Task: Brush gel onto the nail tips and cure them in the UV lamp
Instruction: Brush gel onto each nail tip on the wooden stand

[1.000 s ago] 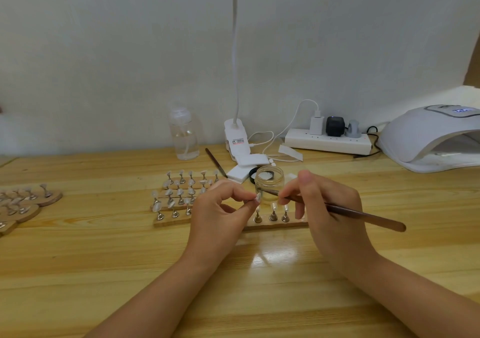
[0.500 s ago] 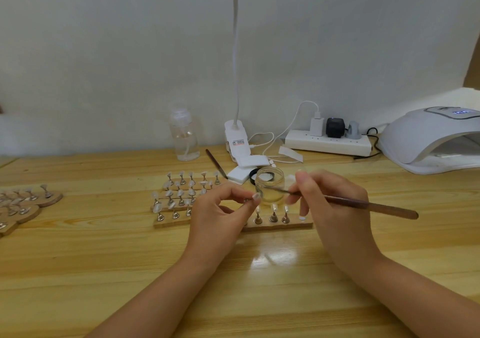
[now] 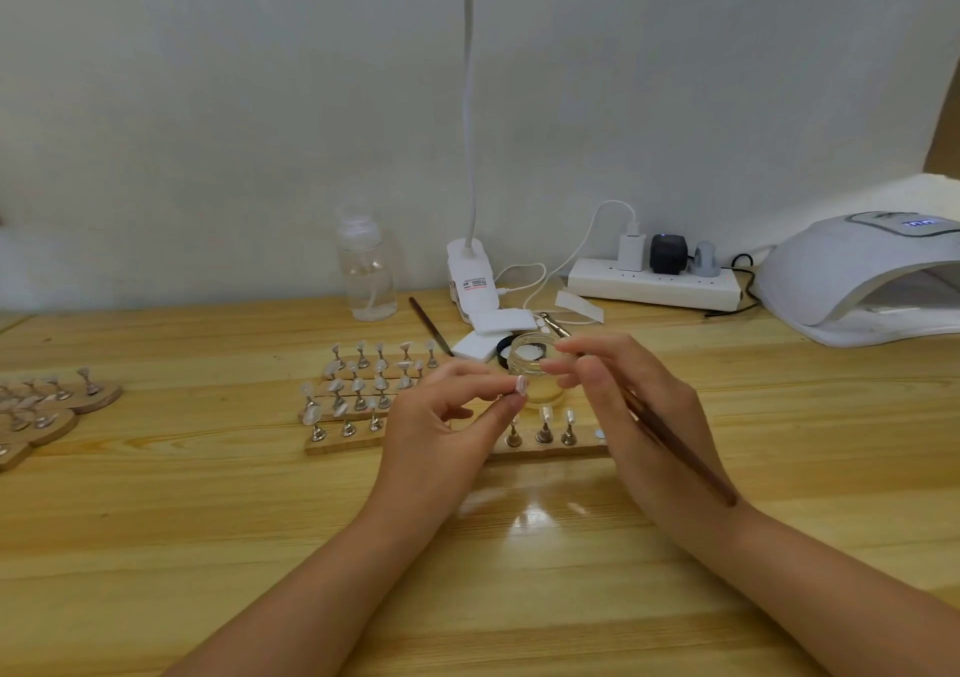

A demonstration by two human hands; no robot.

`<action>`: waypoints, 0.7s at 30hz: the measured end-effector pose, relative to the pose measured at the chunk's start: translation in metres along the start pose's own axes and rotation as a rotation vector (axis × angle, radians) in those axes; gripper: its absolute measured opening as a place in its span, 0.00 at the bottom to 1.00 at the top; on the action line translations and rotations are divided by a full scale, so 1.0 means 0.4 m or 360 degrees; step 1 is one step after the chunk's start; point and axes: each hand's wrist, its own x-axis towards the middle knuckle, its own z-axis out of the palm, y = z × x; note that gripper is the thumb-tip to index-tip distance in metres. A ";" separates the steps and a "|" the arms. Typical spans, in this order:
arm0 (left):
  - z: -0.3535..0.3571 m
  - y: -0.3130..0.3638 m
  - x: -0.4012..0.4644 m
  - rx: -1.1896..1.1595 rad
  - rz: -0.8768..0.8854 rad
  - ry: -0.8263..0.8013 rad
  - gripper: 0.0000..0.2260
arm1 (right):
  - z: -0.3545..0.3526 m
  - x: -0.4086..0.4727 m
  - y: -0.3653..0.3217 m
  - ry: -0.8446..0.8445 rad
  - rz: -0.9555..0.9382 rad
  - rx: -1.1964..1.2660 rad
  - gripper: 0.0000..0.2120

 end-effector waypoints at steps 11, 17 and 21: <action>-0.003 0.007 -0.002 0.0094 0.0050 -0.0110 0.07 | 0.009 -0.006 0.017 -0.0097 -0.0177 -0.0157 0.12; -0.001 0.008 -0.004 0.0072 0.0077 -0.0137 0.06 | 0.012 -0.007 0.019 -0.0084 -0.0213 -0.0153 0.08; -0.001 0.009 -0.004 0.0065 0.0109 -0.0161 0.08 | 0.011 -0.006 0.016 -0.0070 -0.0212 -0.0164 0.07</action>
